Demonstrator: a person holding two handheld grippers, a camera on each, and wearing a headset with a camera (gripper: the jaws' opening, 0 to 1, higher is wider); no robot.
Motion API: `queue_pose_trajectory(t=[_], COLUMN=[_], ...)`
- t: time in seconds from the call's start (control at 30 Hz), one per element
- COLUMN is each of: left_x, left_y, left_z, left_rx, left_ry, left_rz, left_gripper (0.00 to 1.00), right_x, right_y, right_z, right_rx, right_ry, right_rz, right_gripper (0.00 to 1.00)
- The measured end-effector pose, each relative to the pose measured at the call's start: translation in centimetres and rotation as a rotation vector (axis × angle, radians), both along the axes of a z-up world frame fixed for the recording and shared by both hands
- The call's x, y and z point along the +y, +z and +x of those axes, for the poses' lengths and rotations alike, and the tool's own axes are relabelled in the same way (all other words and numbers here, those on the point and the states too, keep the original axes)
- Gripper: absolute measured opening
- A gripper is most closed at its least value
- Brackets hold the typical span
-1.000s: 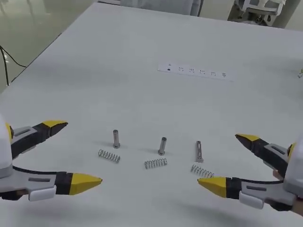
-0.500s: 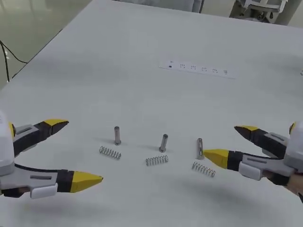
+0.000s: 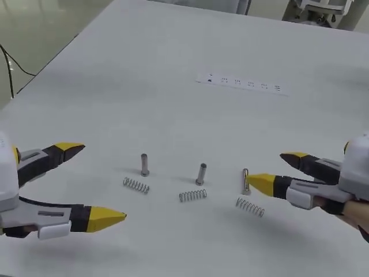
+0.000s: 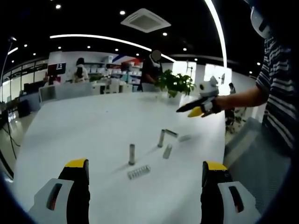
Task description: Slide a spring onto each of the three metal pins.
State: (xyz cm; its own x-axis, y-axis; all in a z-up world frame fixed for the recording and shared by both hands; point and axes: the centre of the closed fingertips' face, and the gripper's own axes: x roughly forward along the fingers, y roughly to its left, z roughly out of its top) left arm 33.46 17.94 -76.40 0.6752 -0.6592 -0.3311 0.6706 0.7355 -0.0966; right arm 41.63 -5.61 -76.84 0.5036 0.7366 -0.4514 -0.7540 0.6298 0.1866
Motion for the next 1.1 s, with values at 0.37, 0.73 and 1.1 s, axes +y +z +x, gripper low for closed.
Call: queue_pose_trajectory(t=[0.37, 0.73, 1.1], left_x=[-0.1, -0.1, 0.2], left_y=[-0.2, -0.2, -0.2], left_z=[0.0, 0.0, -0.1], left_rx=[0.002, 0.003, 0.006], left_ry=[0.002, 0.004, 0.012], left_rz=[-0.002, -0.003, -0.009], left_gripper=[0.98, 0.98, 0.98], right_x=[0.3, -0.1, 0.1], right_y=[-1.0, -3.4, -5.2], right_z=[1.7, 2.5, 3.9], right_rx=[0.076, 0.181, 0.291], right_ry=[-0.039, -0.071, -0.147], right_rz=[-0.026, -0.109, -0.13], right_gripper=[0.5, 0.33, 0.21])
